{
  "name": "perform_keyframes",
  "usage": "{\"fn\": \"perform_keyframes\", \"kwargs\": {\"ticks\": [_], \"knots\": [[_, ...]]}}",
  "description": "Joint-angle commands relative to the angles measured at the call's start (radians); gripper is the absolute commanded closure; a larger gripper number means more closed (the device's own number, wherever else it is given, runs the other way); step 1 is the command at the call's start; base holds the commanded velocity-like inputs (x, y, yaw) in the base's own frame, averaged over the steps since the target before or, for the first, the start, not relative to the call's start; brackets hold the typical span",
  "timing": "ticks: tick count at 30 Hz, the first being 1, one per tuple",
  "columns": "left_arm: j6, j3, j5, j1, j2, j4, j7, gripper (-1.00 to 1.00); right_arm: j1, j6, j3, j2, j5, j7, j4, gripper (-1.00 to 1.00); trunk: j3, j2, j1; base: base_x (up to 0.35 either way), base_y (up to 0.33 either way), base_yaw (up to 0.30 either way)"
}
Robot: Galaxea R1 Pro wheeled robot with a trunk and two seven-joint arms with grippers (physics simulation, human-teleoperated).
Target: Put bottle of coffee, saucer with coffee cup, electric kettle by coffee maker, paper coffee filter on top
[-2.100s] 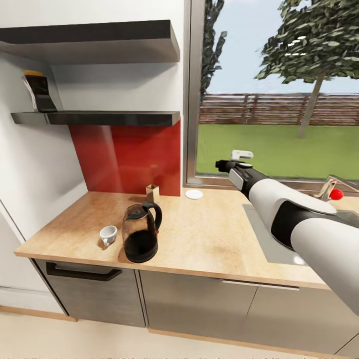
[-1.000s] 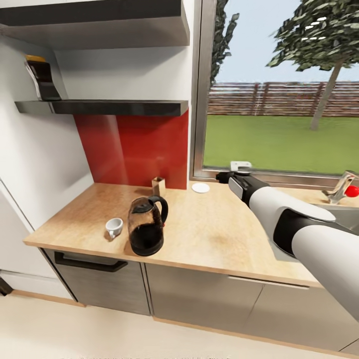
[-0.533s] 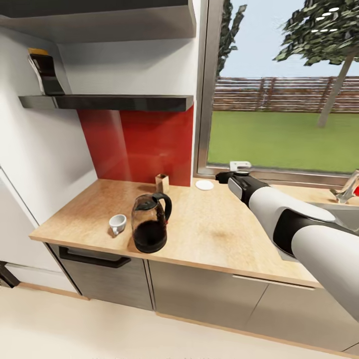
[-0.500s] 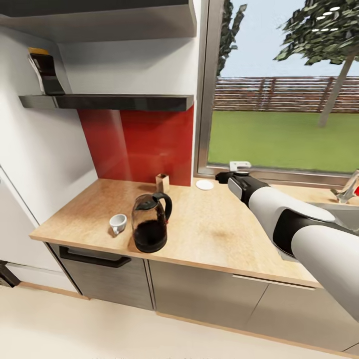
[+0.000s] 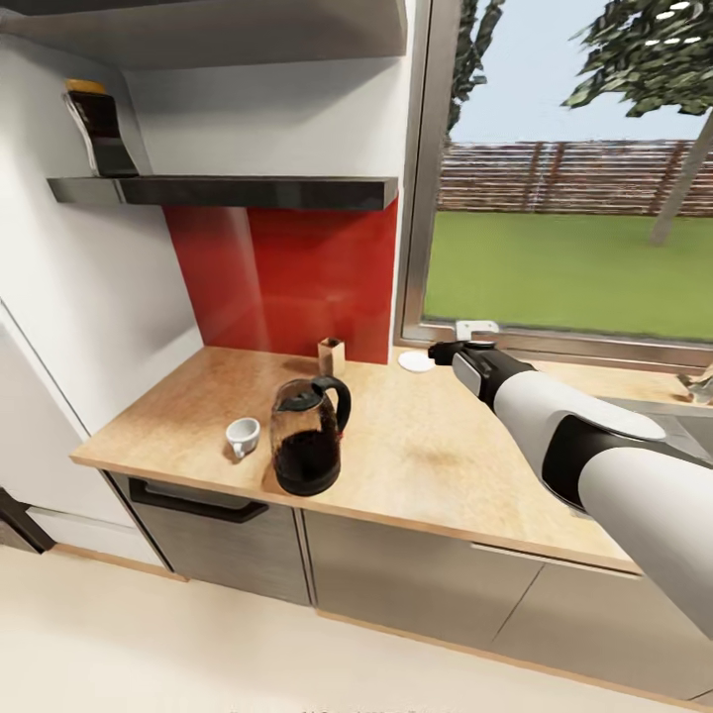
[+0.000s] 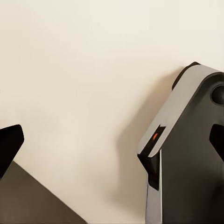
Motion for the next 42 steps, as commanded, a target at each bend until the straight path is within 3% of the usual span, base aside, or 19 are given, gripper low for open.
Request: {"fn": "perform_keyframes", "kwargs": {"ticks": [1,11,17,22,29,34,37,38,39,42], "knots": [[0.000,-0.001,0.007,0.000,0.000,-0.001,-0.006,-1.00,-0.001,0.004,-0.007,0.001,0.009,-0.002,-0.001,-1.00,-0.004,-0.002,0.001,0.000,0.000,0.087],[0.000,-0.001,0.008,0.000,0.000,-0.001,-0.006,-1.00,-0.002,0.011,-0.008,-0.006,0.007,-0.002,-0.003,-1.00,-0.020,-0.002,0.001,0.000,0.000,0.087],[0.001,-0.002,0.007,0.000,-0.002,-0.001,-0.006,-1.00,-0.001,0.047,-0.008,-0.001,0.005,-0.037,-0.001,-1.00,-0.029,-0.002,0.001,0.051,0.000,0.088],[0.001,-0.001,0.004,0.000,-0.003,-0.001,-0.006,-1.00,-0.002,0.127,-0.020,0.003,-0.002,-0.054,-0.001,-1.00,-0.037,-0.002,0.001,0.089,0.000,0.089],[0.001,-0.002,0.004,0.000,-0.003,-0.001,-0.006,-1.00,-0.003,0.271,-0.026,0.003,-0.072,-0.057,0.002,-1.00,-0.048,-0.002,0.001,0.093,0.000,0.096],[0.001,-0.002,0.003,0.000,-0.004,-0.001,-0.006,-1.00,-0.001,0.321,-0.027,-0.003,-0.093,-0.051,0.004,-1.00,-0.056,-0.002,0.001,0.094,0.000,0.098],[0.001,-0.002,0.002,0.000,-0.004,-0.001,-0.006,-1.00,-0.001,0.318,-0.028,-0.011,-0.108,-0.045,0.003,-1.00,-0.057,-0.002,0.001,0.096,0.000,0.038],[0.001,-0.002,0.002,0.000,-0.004,-0.001,-0.006,-1.00,-0.001,0.291,-0.029,-0.016,-0.114,-0.049,-0.001,-1.00,-0.058,-0.002,0.001,0.097,0.000,0.011],[0.001,-0.002,0.002,0.000,-0.004,-0.001,-0.006,-1.00,-0.001,0.210,-0.030,-0.042,-0.124,-0.080,-0.008,-1.00,-0.058,-0.002,0.001,0.098,0.000,0.003],[0.001,-0.002,0.002,0.000,-0.004,-0.001,-0.006,-1.00,-0.001,0.182,-0.031,-0.060,-0.139,-0.113,-0.010,-1.00,-0.058,-0.002,0.001,0.118,0.008,0.001]]}}
